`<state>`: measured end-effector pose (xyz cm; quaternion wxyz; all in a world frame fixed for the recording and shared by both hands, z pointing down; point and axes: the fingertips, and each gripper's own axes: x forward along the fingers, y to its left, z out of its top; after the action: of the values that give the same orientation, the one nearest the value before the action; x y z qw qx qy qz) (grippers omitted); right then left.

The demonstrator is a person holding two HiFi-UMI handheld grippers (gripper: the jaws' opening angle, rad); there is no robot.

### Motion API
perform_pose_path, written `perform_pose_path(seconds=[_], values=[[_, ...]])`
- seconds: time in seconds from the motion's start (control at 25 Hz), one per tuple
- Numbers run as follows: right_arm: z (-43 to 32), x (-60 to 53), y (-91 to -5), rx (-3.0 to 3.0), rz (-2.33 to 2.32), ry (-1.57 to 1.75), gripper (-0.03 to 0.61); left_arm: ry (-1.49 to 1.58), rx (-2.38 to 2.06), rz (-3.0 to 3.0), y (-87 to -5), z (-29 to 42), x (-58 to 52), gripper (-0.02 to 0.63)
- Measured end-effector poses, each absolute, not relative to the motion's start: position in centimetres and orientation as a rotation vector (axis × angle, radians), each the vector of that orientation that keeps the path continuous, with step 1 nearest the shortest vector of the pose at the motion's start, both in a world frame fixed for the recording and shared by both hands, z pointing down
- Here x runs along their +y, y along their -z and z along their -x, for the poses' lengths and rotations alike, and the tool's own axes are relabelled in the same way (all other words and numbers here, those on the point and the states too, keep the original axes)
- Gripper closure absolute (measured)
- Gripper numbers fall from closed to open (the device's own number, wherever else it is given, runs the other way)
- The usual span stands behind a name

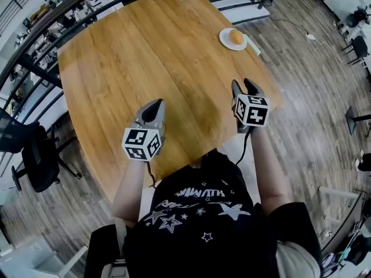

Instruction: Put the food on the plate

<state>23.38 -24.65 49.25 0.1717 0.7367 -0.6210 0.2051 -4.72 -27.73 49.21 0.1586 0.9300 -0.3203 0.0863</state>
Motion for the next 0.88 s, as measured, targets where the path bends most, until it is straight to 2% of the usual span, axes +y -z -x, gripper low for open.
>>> perform_pose_path(seconds=[0.2,0.32,0.88], values=[[-24.8,-22.6,-48.1,-1.696,-2.166,-0.564,0.486,-0.229,-0.861,-2.686,-48.2,3.2,-27.4,0.612],[-25.6,-21.9,-47.9,-1.671,-2.241,-0.580,0.575,-0.231,-0.835,-2.710,-47.8,2.2,-27.0,0.612],[-23.1,-14.1,-48.3,-1.942,-2.157,-0.579,0.575,-0.266,-0.795,-2.758,-47.2,-1.9,-19.4,0.612]])
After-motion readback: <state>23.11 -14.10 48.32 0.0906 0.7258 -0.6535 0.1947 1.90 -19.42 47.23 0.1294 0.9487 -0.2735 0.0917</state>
